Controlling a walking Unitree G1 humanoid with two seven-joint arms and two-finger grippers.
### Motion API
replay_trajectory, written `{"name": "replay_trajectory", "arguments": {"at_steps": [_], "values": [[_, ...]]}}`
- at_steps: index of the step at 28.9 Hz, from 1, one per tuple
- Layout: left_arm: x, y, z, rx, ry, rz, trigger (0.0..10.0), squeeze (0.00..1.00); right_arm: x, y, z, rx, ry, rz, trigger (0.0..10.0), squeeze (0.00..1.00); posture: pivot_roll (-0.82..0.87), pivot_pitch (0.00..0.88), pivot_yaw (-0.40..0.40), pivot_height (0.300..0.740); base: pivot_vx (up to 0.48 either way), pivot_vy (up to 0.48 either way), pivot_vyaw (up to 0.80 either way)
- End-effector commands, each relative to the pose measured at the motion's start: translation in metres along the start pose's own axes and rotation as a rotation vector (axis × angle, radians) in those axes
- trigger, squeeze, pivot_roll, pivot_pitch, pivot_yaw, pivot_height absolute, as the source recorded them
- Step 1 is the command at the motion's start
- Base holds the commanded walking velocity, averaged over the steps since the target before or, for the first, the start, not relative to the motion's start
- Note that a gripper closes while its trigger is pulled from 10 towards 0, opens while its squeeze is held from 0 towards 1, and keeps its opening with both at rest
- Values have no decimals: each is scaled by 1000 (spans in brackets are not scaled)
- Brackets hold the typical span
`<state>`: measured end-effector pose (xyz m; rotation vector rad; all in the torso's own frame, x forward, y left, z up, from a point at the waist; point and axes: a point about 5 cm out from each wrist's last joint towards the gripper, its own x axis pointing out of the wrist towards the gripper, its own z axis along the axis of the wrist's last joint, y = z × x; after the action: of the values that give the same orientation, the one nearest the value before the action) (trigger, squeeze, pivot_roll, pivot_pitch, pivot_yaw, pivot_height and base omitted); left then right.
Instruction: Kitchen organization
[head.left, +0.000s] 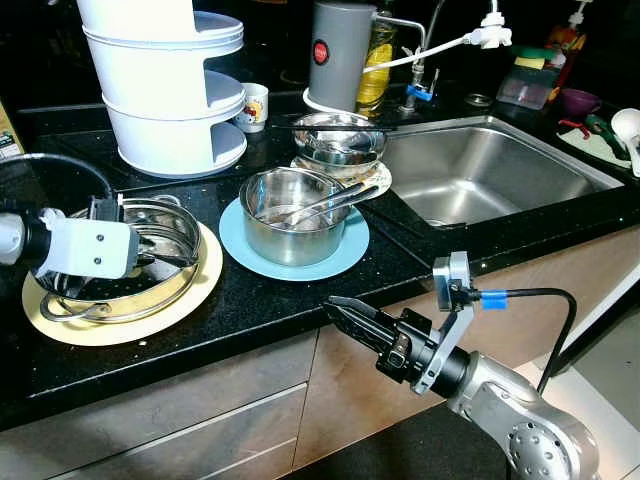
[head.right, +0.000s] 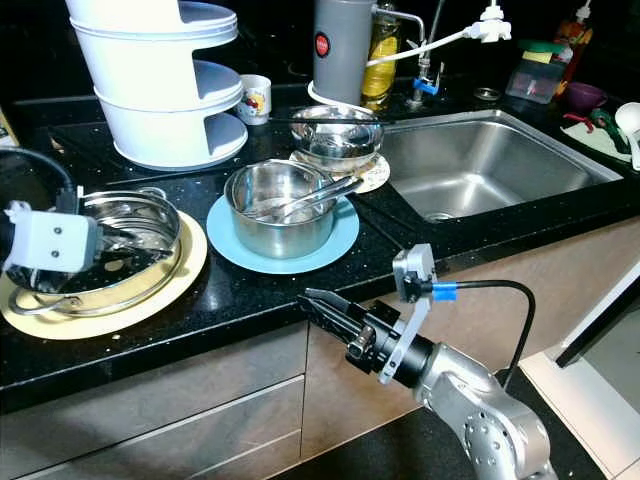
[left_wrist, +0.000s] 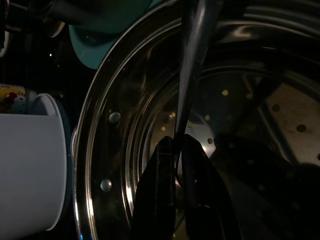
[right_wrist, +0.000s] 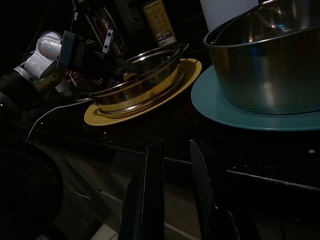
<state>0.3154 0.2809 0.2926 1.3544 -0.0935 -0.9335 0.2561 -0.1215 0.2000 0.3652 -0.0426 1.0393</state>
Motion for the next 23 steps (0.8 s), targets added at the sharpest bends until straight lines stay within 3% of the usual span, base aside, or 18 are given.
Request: {"name": "replay_trajectory", "arguments": {"at_steps": [1, 13, 17, 18, 20, 22, 23], "values": [[5, -6, 0, 4, 1, -22, 0, 0, 1, -2, 0, -4, 1, -11, 10000, 0, 22, 128, -44, 740, 0, 0, 0], [4, -4, -1, -18, 1, 26, 0, 0, 1, -3, 1, -11, 1, -15, 10000, 0, 19, 125, -45, 740, 0, 0, 0], [-6, 10, 6, -87, -66, 58, 0, 0, 1, -3, 3, -12, -5, -14, 10000, 0, 17, 123, -44, 740, 0, 0, 0], [-18, 23, 13, -131, -102, 48, 0, 0, 1, -3, 4, -12, -8, -12, 10000, 0, 17, 122, -45, 740, 0, 0, 0], [-23, 29, 15, -142, -114, 46, 0, 0, 1, -3, 4, -12, -10, -11, 10000, 0, 17, 122, -45, 740, 0, 0, 0], [-39, 50, 25, -168, -154, 76, 0, 0, 1, -2, 5, -8, -19, -6, 10000, 0, 17, 120, -44, 740, 0, 0, 0], [-39, 50, 25, -168, -154, 76, 0, 0, 1, -2, 5, -8, -19, -6, 10000, 0, 17, 120, -44, 740, 0, 0, 0]]}}
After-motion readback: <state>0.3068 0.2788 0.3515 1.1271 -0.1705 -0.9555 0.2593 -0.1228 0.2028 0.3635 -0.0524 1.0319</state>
